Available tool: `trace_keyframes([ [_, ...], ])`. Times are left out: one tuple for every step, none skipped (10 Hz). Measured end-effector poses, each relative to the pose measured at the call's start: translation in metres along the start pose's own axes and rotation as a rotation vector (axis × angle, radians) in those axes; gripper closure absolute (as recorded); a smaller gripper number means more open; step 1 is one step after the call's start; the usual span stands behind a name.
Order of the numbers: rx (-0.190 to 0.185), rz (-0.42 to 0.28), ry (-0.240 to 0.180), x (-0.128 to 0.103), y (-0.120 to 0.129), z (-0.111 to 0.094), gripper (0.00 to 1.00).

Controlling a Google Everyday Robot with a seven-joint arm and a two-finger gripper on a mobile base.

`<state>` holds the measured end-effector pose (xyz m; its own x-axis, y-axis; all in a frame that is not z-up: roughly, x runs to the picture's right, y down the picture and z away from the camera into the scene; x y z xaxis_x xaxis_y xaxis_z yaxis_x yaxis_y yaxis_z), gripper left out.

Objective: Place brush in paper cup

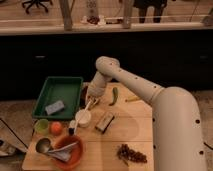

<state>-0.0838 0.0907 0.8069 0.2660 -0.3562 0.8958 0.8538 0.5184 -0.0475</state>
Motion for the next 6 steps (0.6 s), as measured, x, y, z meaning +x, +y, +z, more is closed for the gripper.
trace_keyframes([
  [0.001,0.005,-0.006,0.0014,0.0011,0.0004,0.49],
  [0.004,0.011,-0.011,0.0033,0.0018,-0.0003,0.37],
  [0.004,0.012,-0.015,0.0035,0.0016,0.0004,0.27],
  [0.003,0.012,-0.018,0.0031,0.0011,0.0016,0.22],
  [0.001,0.011,-0.022,0.0023,0.0004,0.0027,0.20],
  [0.000,0.012,-0.023,0.0021,0.0011,0.0034,0.20],
])
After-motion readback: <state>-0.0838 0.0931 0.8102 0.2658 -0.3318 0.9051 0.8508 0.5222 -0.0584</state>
